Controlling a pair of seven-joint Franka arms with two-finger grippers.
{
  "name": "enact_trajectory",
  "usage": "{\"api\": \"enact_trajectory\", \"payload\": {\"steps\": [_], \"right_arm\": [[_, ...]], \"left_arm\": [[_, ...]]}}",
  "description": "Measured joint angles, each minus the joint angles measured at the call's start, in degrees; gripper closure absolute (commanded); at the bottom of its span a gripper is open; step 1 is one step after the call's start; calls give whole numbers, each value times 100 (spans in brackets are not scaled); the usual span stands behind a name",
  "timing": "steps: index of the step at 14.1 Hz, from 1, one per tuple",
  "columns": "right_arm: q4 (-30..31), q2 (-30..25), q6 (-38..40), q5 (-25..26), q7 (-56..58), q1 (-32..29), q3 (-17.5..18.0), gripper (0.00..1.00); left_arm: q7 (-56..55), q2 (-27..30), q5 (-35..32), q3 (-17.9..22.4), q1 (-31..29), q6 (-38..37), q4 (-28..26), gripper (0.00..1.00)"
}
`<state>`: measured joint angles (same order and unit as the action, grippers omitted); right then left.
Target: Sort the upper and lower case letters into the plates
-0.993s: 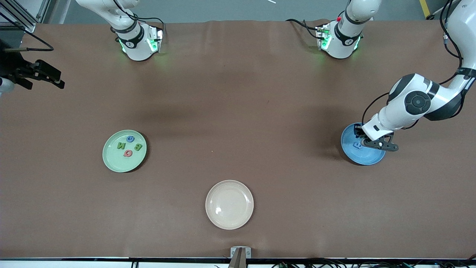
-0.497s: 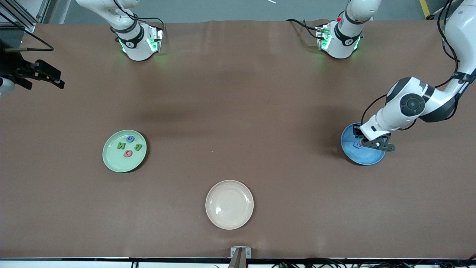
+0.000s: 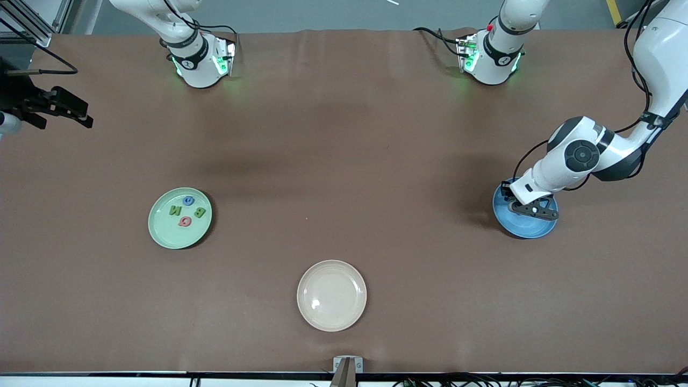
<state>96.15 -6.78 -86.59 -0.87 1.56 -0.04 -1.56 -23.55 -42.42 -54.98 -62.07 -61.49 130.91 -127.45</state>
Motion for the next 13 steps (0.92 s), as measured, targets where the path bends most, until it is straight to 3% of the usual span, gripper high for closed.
{"api": "enact_trajectory", "payload": {"steps": [4, 5, 6, 7, 13], "right_arm": [[2, 0, 0, 0, -4, -1, -26, 0], [2, 0, 0, 0, -5, -1, -28, 0], [2, 0, 0, 0, -6, -1, -28, 0], [2, 0, 0, 0, -6, -1, -28, 0], [28, 0, 16, -2, -24, -1, -28, 0]], "left_arm": [[0, -1, 0, 100, 32, 65, 0, 79], [0, -1, 0, 104, 32, 68, 0, 66], [0, -1, 0, 104, 33, 68, 0, 27], [0, -1, 0, 104, 33, 68, 0, 1], [0, 8, -1, 6, 31, 39, 54, 0]]}}
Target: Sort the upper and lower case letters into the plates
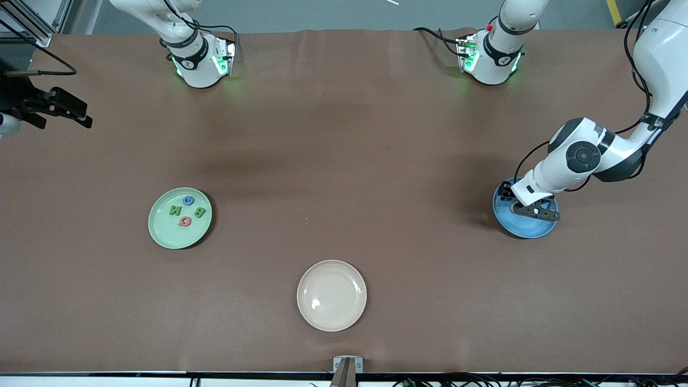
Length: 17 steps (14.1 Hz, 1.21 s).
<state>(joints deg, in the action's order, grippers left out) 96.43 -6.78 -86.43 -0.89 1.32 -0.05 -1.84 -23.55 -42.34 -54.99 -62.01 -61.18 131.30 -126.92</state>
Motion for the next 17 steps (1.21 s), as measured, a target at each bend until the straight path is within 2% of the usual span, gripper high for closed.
{"api": "enact_trajectory", "payload": {"steps": [4, 8, 12, 17], "right_arm": [[9, 0, 21, 0, 0, 0, 0, 0], [9, 0, 21, 0, -1, 0, 0, 0], [-150, 35, -14, -1, -2, 0, 0, 0], [-284, 176, -13, -1, -2, 0, -1, 0]], "left_arm": [[-15, 8, 38, -404, -16, -545, 181, 0], [-15, 53, 404, -767, -16, -1071, 490, 0], [878, 647, 1791, -820, -23, -1145, 862, 0], [1782, 1685, 3400, -826, -27, -1448, 1443, 0]]}}
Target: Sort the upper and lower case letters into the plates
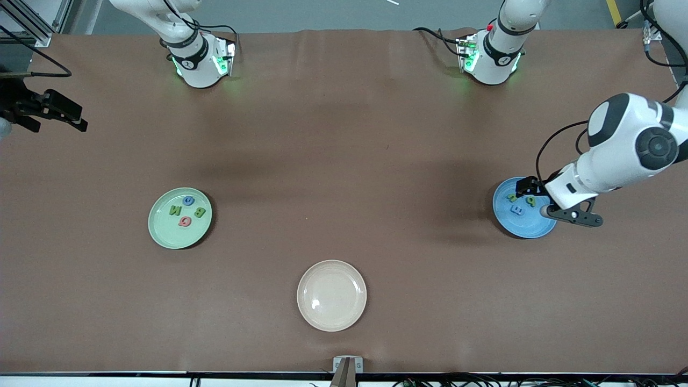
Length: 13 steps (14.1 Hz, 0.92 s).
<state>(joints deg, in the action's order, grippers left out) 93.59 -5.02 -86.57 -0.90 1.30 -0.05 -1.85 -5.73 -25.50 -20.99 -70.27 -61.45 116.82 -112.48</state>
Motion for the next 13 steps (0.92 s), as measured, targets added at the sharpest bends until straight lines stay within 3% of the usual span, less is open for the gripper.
{"api": "enact_trajectory", "payload": {"steps": [4, 8, 13], "right_arm": [[1, 9, 69, -2, 0, 0, 0, 0], [11, 16, 58, -2, 0, -1, -3, 0], [160, 23, -71, -2, 0, -1, -5, 0]], "left_arm": [[278, 830, 753, 111, 5, -77, 227, 0], [790, 1660, 1721, 550, -3, -649, 589, 0], [779, 1941, 1949, 621, -6, -1971, 1773, 0]]}}
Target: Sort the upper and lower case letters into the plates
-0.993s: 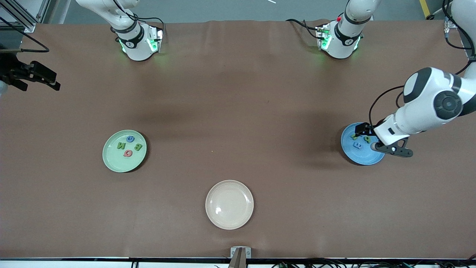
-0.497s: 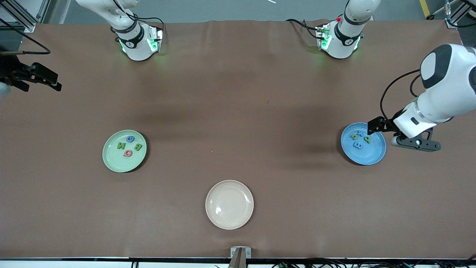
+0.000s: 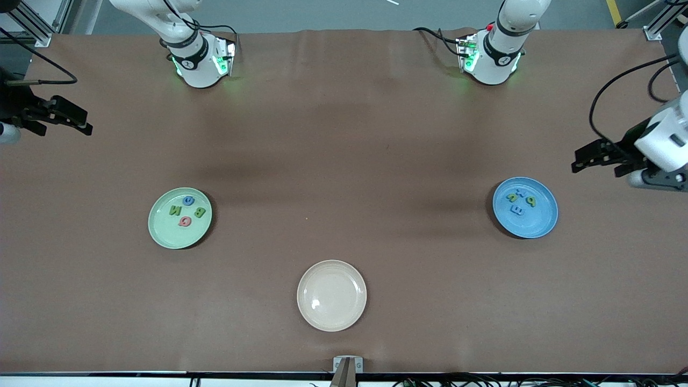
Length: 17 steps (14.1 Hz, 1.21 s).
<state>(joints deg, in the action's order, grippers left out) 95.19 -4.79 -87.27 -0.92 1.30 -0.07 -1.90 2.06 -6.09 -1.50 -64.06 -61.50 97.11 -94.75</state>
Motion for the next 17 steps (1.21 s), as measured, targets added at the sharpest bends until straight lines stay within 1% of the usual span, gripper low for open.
{"api": "enact_trajectory", "payload": {"steps": [1, 3, 9, 11, 15, 17], "right_arm": [[2, 0, -1, 0, 0, 0, 0, 0], [2, 0, -4, -1, 0, 0, 0, 0], [2, -1, -15, -2, 0, 0, 2, 0], [2, -1, -16, -2, 0, 0, 3, 0], [1, -1, -18, -2, 0, 0, 3, 0], [1, -1, -18, -2, 0, 0, 4, 0]], "left_arm": [[-15, 1, 0, 4, -1, -119, 162, 0], [-59, 1, 0, 24, -1, -256, 316, 0], [-113, -3, 0, 90, -2, -318, 423, 0], [-119, -3, 0, 108, -3, -452, 525, 0], [-623, -3, 17, 108, 21, -837, 559, 0], [-690, -3, 39, 99, 24, -975, 659, 0]]}}
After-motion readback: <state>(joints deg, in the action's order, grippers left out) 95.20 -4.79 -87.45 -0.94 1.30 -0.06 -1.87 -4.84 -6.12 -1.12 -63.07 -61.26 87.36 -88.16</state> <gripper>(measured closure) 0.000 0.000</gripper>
